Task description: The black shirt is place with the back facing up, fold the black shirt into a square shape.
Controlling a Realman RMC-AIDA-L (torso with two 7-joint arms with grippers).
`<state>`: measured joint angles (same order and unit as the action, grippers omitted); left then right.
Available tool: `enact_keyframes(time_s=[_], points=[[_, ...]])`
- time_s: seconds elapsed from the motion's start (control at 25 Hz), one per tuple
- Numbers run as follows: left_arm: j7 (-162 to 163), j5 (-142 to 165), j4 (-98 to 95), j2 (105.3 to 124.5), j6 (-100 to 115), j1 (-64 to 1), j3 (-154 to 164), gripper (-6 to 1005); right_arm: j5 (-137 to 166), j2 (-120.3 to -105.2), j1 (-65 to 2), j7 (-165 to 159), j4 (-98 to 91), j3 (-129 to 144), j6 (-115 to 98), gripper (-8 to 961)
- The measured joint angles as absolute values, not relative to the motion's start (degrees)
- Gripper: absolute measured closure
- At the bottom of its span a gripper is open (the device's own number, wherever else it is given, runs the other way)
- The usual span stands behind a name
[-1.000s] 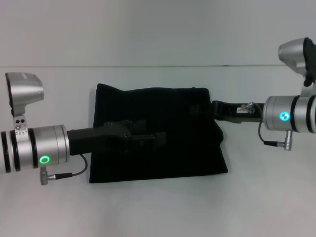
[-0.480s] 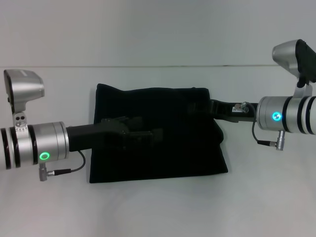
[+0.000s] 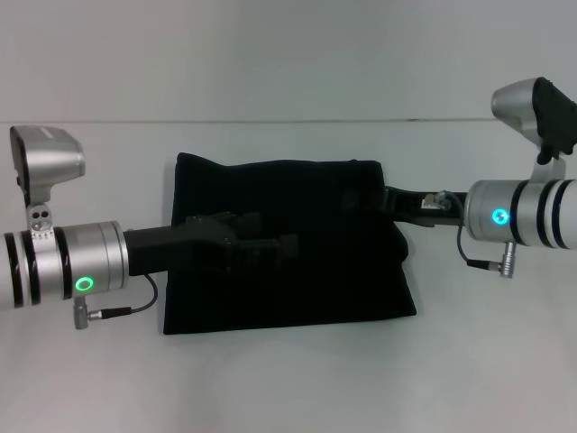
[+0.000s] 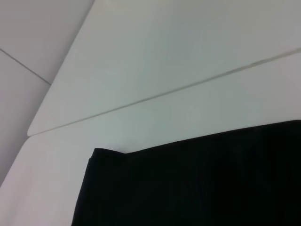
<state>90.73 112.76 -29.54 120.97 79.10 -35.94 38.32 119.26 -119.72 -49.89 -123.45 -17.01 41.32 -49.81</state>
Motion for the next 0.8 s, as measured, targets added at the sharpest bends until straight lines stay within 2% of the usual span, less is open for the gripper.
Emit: enact_keyframes(time_s=[0.32, 0.8], points=[[90.7, 112.8, -29.5, 121.02, 79.0, -36.0, 38.3, 50, 119.3, -119.94, -50.4, -123.4, -17.0, 41.3, -50.6, 371], [90.8, 112.7, -29.4, 121.22, 78.0, -36.0, 38.3, 49, 119.4, -118.87, -45.7, -122.5, -21.0, 41.3, -58.4, 370]])
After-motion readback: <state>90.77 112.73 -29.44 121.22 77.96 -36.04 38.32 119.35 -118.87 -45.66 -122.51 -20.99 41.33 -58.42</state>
